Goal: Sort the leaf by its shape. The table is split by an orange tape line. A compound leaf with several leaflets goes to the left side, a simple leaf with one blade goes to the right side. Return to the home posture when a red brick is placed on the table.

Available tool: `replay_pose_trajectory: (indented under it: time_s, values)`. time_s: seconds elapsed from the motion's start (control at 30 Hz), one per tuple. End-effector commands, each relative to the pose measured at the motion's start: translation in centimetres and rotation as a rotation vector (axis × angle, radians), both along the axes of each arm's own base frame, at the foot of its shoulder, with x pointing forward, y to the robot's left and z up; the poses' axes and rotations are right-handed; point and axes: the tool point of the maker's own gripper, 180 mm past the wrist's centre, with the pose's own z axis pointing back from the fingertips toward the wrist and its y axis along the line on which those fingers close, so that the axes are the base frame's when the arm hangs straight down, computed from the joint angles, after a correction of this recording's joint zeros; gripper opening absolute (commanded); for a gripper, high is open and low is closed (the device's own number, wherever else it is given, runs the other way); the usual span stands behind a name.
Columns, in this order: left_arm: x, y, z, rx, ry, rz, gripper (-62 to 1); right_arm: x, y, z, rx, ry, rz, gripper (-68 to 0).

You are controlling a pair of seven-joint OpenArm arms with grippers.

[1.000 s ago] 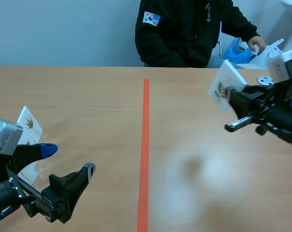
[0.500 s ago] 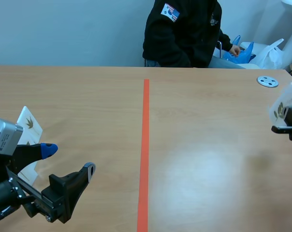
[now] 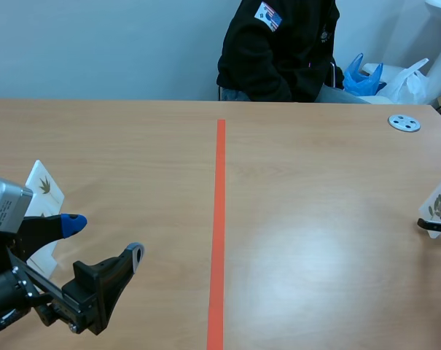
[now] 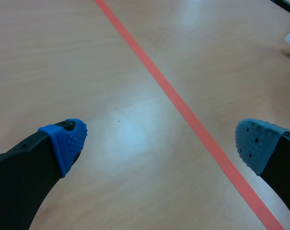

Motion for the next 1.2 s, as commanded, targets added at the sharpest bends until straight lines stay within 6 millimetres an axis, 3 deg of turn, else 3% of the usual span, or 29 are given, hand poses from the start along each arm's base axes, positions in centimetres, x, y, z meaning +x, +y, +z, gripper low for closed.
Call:
replay_pose_trajectory:
  time_s: [0.0,0.13,0.27,0.47,0.63,0.67,0.97,1.17]
  values:
    - [0.4,-0.4,1.3,-0.025,-0.039,-0.002,1.4,1.1,-0.3,1.7,-0.010,-0.055,0.001,-65.3]
    - [0.4,-0.4,1.3,-0.025,-0.039,-0.002,1.4,0.8,0.0,0.9,0.007,-0.044,-0.006,-64.7]
    - [0.4,-0.4,1.3,-0.025,-0.039,-0.002,1.4,0.8,0.5,0.6,0.022,-0.043,-0.006,-55.6]
    - [0.4,-0.4,1.3,-0.025,-0.040,-0.002,1.4,0.8,0.5,0.7,0.020,-0.049,-0.006,-29.1]
    - [0.5,-0.4,1.6,-0.034,-0.055,0.001,1.4,1.3,0.3,2.4,0.005,-0.139,-0.006,-1.8]
    - [0.5,-0.4,1.6,-0.034,-0.055,0.001,1.4,1.3,0.1,2.7,0.001,-0.148,-0.003,0.4]
    - [0.4,-0.5,1.7,-0.037,-0.054,-0.005,1.4,0.7,0.4,6.0,-0.083,-0.155,0.105,0.4]
    - [0.4,-0.5,1.6,-0.037,-0.054,-0.005,1.4,-0.6,3.0,8.5,-0.110,-0.164,0.209,0.4]
